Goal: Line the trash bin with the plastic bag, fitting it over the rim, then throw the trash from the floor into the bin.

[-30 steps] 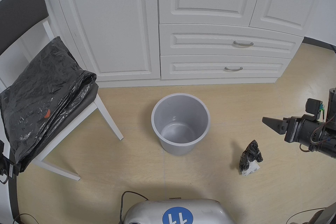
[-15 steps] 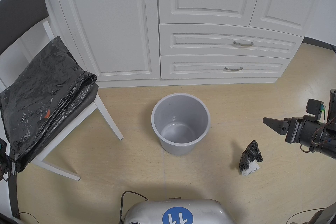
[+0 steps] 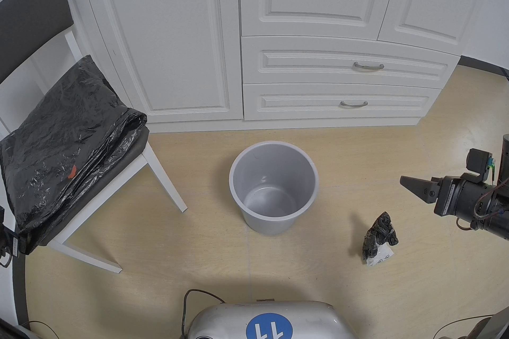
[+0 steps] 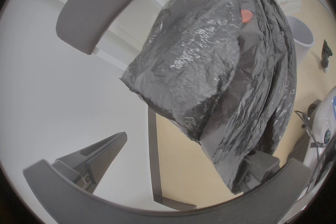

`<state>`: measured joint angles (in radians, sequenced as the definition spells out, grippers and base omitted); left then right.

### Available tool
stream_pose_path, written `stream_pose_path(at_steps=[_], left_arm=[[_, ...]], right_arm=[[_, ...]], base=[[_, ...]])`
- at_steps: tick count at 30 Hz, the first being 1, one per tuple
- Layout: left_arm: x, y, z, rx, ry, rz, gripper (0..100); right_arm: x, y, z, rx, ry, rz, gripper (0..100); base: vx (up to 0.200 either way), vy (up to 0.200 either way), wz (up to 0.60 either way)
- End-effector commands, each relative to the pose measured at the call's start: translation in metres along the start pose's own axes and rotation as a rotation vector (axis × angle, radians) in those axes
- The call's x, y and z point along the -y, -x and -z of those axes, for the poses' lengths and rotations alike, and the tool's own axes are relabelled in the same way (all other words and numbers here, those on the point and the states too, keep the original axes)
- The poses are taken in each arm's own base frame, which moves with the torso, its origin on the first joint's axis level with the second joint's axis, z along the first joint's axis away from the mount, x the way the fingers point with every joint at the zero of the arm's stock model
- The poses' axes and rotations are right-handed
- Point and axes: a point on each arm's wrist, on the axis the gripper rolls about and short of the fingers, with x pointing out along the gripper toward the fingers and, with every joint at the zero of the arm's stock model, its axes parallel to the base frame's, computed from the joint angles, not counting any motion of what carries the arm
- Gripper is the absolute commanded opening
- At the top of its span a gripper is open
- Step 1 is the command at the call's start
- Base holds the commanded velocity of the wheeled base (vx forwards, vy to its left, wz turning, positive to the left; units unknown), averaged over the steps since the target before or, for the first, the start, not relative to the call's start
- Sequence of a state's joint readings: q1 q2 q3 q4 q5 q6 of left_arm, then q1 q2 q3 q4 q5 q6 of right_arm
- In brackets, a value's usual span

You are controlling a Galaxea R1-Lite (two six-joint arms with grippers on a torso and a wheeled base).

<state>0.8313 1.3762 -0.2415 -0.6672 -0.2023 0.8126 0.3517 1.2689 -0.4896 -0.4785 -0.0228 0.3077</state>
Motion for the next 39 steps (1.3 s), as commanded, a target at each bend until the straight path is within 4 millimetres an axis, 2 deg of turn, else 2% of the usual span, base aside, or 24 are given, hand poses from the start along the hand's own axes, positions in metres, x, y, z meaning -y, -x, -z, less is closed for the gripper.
stream_pose_path(at_steps=[1, 7, 14, 20, 27, 39], left_arm=[[-0.017, -0.001, 0.003, 0.022, 0.036, -0.049, 100], [-0.028, 0.002, -0.001, 0.073, 0.068, -0.069, 100], [-0.029, 0.004, -0.002, 0.089, 0.069, -0.089, 100], [-0.031, 0.012, -0.001, 0.088, 0.053, -0.184, 100], [-0.032, 0.004, 0.003, -0.002, 0.075, -0.192, 100], [-0.039, 0.002, 0.000, -0.002, 0.101, -0.200, 100]], right_arm=[[0.000, 0.001, 0.000, 0.004, 0.000, -0.002, 100], [0.000, -0.001, 0.000, -0.003, 0.000, -0.001, 100], [0.000, -0.001, 0.001, -0.004, 0.000, -0.003, 100], [-0.001, -0.001, 0.001, -0.007, 0.002, -0.007, 100], [-0.001, 0.002, 0.000, -0.007, 0.000, -0.044, 100], [-0.001, 0.003, 0.000, -0.006, 0.000, -0.045, 100]], base=[[0.000, 0.000, 0.00], [0.000, 0.000, 0.00], [0.000, 0.000, 0.00], [0.000, 0.000, 0.00], [0.000, 0.000, 0.00], [0.000, 0.000, 0.00]])
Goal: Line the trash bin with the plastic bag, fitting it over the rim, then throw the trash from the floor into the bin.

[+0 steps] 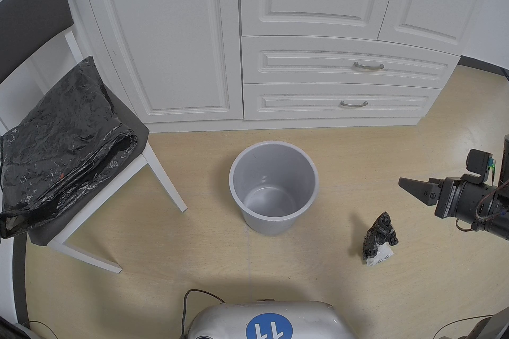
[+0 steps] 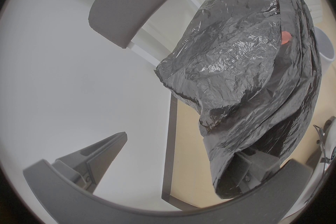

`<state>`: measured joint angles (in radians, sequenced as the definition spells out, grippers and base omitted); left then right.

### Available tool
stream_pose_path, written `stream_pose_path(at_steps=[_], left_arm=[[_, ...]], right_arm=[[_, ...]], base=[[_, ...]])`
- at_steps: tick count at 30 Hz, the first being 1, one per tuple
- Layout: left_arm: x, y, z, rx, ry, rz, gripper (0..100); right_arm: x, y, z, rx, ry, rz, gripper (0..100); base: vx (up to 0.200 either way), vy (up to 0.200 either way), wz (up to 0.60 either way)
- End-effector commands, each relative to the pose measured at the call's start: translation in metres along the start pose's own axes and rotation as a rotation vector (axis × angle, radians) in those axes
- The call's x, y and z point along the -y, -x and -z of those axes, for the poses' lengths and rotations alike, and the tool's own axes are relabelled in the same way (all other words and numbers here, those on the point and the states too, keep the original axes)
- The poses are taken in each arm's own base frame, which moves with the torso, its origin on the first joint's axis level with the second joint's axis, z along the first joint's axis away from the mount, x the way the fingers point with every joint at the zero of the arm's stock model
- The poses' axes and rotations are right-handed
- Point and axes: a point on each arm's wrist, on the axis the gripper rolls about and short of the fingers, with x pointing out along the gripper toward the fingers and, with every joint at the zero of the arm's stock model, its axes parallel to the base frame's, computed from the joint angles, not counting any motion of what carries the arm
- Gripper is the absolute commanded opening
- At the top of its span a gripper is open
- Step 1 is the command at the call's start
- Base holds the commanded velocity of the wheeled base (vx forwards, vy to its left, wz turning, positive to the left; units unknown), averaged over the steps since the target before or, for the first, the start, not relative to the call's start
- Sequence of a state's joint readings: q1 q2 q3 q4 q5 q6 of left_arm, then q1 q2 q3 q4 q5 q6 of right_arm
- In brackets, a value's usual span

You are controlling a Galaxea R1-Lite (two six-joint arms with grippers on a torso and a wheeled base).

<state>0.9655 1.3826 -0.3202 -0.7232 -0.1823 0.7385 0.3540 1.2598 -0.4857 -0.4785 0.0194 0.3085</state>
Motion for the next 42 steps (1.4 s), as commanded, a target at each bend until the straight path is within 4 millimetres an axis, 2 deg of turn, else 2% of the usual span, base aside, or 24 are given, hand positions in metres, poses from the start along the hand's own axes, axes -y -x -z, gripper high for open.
stream_pose_path(at_steps=[1, 7, 10, 15, 26, 35, 42], left_arm=[[-0.001, -0.001, -0.001, 0.003, 0.000, -0.004, 100], [-0.004, 0.003, -0.002, -0.018, 0.009, -0.063, 100], [0.004, 0.007, 0.004, -0.052, 0.012, -0.028, 100], [0.015, -0.001, 0.015, -0.147, 0.008, 0.058, 100], [0.016, -0.011, 0.021, -0.184, -0.007, 0.088, 100], [0.007, -0.024, 0.022, -0.189, 0.020, 0.073, 100], [0.001, -0.025, 0.021, -0.182, 0.024, 0.050, 100]], right_arm=[[0.000, 0.000, 0.000, 0.003, 0.000, 0.000, 100], [0.000, 0.002, 0.000, 0.005, 0.000, -0.003, 100], [0.000, 0.002, 0.000, 0.002, 0.002, -0.002, 100], [0.000, 0.003, 0.001, 0.002, 0.006, -0.002, 100], [0.000, 0.005, 0.000, 0.012, 0.007, -0.006, 100], [0.000, 0.006, 0.000, 0.015, 0.005, -0.006, 100], [0.000, 0.006, -0.001, 0.017, 0.005, -0.005, 100]], base=[[0.000, 0.000, 0.00], [0.000, 0.000, 0.00], [0.000, 0.000, 0.00], [0.000, 0.000, 0.00], [0.000, 0.000, 0.00], [0.000, 0.000, 0.00], [0.000, 0.000, 0.00]])
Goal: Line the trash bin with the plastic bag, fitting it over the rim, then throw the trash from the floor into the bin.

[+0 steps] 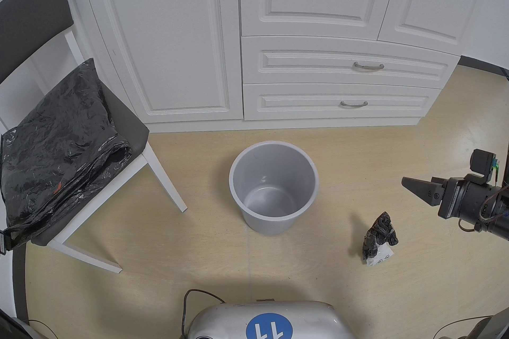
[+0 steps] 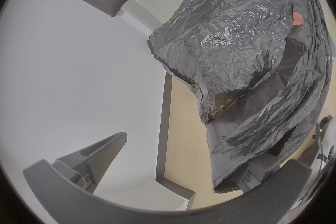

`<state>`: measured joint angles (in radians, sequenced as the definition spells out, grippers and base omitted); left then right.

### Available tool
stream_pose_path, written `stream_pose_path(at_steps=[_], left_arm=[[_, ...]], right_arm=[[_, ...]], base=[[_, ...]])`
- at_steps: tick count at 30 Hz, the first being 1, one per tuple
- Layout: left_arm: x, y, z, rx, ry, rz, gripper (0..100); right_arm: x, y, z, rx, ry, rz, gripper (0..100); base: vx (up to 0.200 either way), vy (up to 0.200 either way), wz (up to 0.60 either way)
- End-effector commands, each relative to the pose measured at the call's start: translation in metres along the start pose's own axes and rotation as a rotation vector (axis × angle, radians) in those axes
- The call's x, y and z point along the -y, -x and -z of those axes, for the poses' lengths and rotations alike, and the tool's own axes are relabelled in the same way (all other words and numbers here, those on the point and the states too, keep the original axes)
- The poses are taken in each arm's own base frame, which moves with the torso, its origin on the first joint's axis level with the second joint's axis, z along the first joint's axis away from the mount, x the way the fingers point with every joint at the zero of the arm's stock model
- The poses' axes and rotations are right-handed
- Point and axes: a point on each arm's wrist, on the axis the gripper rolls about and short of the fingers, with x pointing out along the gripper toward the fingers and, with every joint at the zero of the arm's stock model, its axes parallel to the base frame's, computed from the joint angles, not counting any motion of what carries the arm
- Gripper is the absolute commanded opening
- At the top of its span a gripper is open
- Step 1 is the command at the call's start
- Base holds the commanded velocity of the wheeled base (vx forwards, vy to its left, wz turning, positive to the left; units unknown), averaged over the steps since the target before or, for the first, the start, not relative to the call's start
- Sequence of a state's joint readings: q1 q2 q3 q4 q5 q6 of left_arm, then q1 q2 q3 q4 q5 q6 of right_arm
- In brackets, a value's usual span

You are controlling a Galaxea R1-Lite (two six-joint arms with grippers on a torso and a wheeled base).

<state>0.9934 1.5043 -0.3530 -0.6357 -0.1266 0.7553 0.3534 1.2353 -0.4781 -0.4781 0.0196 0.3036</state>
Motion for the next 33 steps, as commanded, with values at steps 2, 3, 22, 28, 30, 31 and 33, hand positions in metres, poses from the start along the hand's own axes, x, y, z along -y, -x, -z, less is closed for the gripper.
stream_pose_path(at_steps=[2, 3, 22, 28, 30, 31, 33], left_arm=[[-0.003, 0.000, -0.001, 0.006, 0.005, -0.012, 100], [-0.003, 0.000, -0.002, 0.007, 0.011, -0.013, 100], [-0.008, -0.008, -0.005, 0.011, 0.071, -0.009, 0], [-0.007, 0.000, -0.010, 0.093, 0.092, 0.038, 0], [-0.008, 0.005, -0.013, 0.131, 0.112, 0.055, 0], [-0.008, 0.010, -0.015, 0.165, 0.127, 0.072, 0], [-0.008, 0.019, -0.020, 0.228, 0.140, 0.107, 0]], right_arm=[[0.000, 0.002, -0.001, 0.009, 0.000, -0.003, 100], [-0.001, 0.002, -0.001, 0.010, 0.000, -0.004, 100], [-0.001, 0.003, -0.002, 0.015, 0.000, -0.004, 100], [-0.001, 0.004, -0.002, 0.019, 0.000, -0.006, 100], [-0.001, 0.004, -0.003, 0.020, 0.002, -0.008, 100], [-0.001, 0.004, -0.003, 0.020, 0.002, -0.008, 100], [-0.002, 0.004, -0.001, 0.014, 0.008, -0.012, 100]], base=[[0.000, 0.000, 0.00], [0.000, 0.000, 0.00], [0.000, 0.000, 0.00], [0.000, 0.000, 0.00], [0.000, 0.000, 0.00], [0.000, 0.000, 0.00], [0.000, 0.000, 0.00]])
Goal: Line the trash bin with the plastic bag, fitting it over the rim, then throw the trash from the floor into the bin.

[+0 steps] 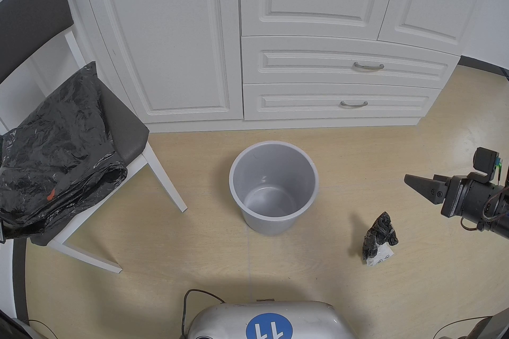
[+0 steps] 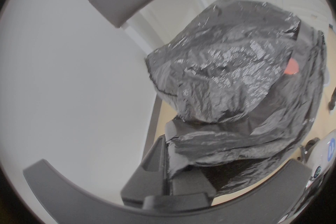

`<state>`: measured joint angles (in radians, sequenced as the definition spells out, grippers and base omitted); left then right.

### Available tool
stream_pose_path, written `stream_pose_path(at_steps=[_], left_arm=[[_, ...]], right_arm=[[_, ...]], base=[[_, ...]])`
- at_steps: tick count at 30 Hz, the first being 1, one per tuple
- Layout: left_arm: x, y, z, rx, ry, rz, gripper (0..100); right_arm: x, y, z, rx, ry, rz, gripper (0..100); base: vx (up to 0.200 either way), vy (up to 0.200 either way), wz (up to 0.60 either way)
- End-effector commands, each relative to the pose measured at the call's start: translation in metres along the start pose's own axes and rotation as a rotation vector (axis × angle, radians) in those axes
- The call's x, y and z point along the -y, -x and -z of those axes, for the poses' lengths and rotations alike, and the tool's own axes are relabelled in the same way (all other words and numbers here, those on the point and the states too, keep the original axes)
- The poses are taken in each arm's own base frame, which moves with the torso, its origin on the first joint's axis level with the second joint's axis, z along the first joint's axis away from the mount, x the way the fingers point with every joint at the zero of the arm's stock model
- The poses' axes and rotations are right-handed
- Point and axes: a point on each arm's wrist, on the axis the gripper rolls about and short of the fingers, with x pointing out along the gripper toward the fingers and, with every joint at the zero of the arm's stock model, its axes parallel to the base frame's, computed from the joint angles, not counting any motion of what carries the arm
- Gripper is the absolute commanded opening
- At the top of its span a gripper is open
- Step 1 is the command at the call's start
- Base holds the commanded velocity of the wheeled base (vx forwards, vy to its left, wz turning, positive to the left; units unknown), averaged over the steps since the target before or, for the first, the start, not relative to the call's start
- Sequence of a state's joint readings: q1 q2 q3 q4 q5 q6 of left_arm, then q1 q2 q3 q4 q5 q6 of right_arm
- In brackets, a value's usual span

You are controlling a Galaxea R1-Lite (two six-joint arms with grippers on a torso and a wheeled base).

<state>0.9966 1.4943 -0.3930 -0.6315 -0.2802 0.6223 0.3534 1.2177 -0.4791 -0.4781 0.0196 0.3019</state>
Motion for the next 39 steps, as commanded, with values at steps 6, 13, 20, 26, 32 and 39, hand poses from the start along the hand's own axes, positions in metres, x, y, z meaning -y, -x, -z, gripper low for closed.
stream_pose_path(at_steps=[6, 13, 20, 26, 32, 39], left_arm=[[0.027, 0.038, -0.041, 0.300, 0.149, 0.238, 0], [0.077, 0.080, -0.090, 0.518, 0.245, 0.603, 0], [0.103, 0.125, -0.112, 0.656, 0.269, 0.860, 0], [0.100, 0.165, -0.109, 0.733, 0.372, 1.020, 0], [0.094, 0.190, -0.100, 0.818, 0.352, 1.118, 0], [0.092, 0.196, -0.093, 0.822, 0.342, 1.146, 0]], right_arm=[[-0.006, -0.005, 0.004, -0.031, 0.027, -0.032, 100], [-0.030, -0.035, 0.006, -0.089, 0.124, -0.114, 100], [-0.055, -0.044, 0.010, -0.040, 0.183, -0.228, 100], [-0.072, -0.044, 0.017, -0.031, 0.170, -0.284, 100], [-0.084, -0.051, 0.022, 0.005, 0.153, -0.279, 100], [-0.091, -0.058, 0.026, 0.014, 0.138, -0.281, 100]], base=[[0.000, 0.000, 0.00], [0.000, 0.000, 0.00], [0.000, 0.000, 0.00], [0.000, 0.000, 0.00], [0.000, 0.000, 0.00], [0.000, 0.000, 0.00]])
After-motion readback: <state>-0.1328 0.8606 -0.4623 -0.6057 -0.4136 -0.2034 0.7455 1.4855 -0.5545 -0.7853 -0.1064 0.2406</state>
